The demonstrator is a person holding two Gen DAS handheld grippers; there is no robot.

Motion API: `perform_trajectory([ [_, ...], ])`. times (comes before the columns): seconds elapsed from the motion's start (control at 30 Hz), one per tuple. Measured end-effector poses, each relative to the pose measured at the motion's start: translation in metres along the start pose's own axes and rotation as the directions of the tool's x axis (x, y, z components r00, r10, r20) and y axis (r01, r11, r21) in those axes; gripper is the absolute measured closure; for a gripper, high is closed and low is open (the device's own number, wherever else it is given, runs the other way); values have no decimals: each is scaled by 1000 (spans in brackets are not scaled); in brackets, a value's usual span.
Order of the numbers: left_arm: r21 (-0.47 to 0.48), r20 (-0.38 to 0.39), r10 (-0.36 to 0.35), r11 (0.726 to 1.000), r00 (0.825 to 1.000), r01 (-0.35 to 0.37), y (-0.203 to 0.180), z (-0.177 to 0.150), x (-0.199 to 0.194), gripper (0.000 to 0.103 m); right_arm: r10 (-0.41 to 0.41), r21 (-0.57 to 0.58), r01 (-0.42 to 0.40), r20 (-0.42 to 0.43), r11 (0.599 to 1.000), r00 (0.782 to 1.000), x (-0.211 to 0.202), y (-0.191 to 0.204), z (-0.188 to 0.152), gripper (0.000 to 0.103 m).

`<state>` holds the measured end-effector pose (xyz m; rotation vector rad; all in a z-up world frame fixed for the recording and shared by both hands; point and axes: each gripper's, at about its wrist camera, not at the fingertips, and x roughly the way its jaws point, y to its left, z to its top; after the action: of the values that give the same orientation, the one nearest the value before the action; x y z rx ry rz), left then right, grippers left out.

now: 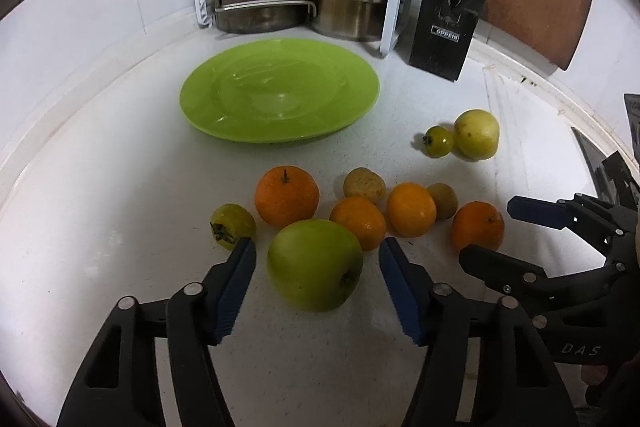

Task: Organize fruits
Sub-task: 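Move the left tool to the green apple while the right tool approaches an orange, then close the left tool on the green apple while the right tool grasps the orange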

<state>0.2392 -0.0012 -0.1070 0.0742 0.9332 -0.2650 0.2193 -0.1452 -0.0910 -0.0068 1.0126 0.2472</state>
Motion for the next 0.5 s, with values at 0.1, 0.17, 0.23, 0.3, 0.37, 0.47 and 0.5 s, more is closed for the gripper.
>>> perform_trajectory([
  [0.1,-5,-10,5,1000,1000,-5,0,1,4,48,7,-20,-7,-4,1000,1000,3,-1,3,33],
  [0.17,-6,-20,8,1000,1000,-8,1,2,7,50,10,-26,-10,-7,1000,1000,5,-1,4,35],
  [0.23,-6,-22,11,1000,1000,-11,1,2,8,52,15,-28,-16,-12,999,1000,8,-2,6,39],
  [0.3,-6,-25,8,1000,1000,-8,1,3,8,52,23,-24,-23,-19,999,1000,9,-2,6,45],
  [0.37,-1,-25,8,1000,1000,-8,1,4,8,52,30,-25,-31,-24,999,999,11,-3,5,50],
  [0.47,5,-21,9,1000,1000,-8,1,4,8,53,39,-28,-39,-28,999,999,12,-3,5,58],
  [0.5,5,-19,8,1000,1000,-8,1,4,8,53,38,-30,-38,-27,999,999,12,-2,5,58],
])
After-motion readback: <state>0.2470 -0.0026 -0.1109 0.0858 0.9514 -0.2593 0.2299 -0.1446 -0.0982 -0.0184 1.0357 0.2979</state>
